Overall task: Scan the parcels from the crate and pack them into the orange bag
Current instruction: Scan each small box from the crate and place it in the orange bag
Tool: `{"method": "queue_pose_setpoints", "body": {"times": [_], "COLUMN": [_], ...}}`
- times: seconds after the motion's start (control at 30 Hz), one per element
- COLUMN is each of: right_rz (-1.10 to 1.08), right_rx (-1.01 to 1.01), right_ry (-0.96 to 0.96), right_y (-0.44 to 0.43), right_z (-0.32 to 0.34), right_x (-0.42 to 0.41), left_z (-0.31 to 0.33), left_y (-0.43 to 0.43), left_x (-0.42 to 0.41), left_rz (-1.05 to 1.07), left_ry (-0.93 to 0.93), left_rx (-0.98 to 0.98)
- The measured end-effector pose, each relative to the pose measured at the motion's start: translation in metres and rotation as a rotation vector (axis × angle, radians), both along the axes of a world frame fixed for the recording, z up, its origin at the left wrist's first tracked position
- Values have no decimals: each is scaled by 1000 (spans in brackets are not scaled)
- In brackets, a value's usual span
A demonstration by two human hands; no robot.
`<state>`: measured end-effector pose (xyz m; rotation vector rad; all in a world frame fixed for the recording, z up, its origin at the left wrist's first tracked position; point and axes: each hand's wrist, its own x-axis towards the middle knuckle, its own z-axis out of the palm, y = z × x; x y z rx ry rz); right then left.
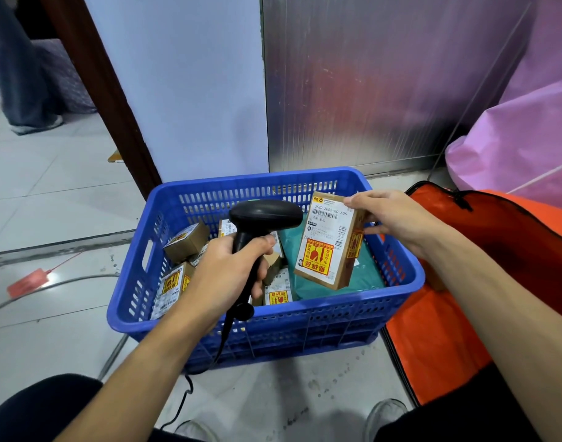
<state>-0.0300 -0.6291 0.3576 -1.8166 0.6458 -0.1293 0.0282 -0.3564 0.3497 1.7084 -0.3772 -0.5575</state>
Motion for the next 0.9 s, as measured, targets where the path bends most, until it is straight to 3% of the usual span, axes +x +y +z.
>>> {"method": "queue_pose_setpoints", "body": {"times": [0.17, 0.5, 0.73, 0.9], "right_rz": [-2, 96, 118, 244], "right_rx": [-86, -486, -277, -117], "right_ry": [25, 188, 180, 324], "right_y": [2, 5, 16, 28], "right_z": [-3, -25, -41, -60], "right_x": [1, 6, 11, 1], "left_z": [-1, -3, -4, -2], "left_y": [0, -3, -4, -8], "left_x": [0, 0, 1, -5], "left_rz": [28, 28, 20, -25], "left_ry": [-11, -2, -12, -18], "left_rx": [-1, 14, -2, -38]}}
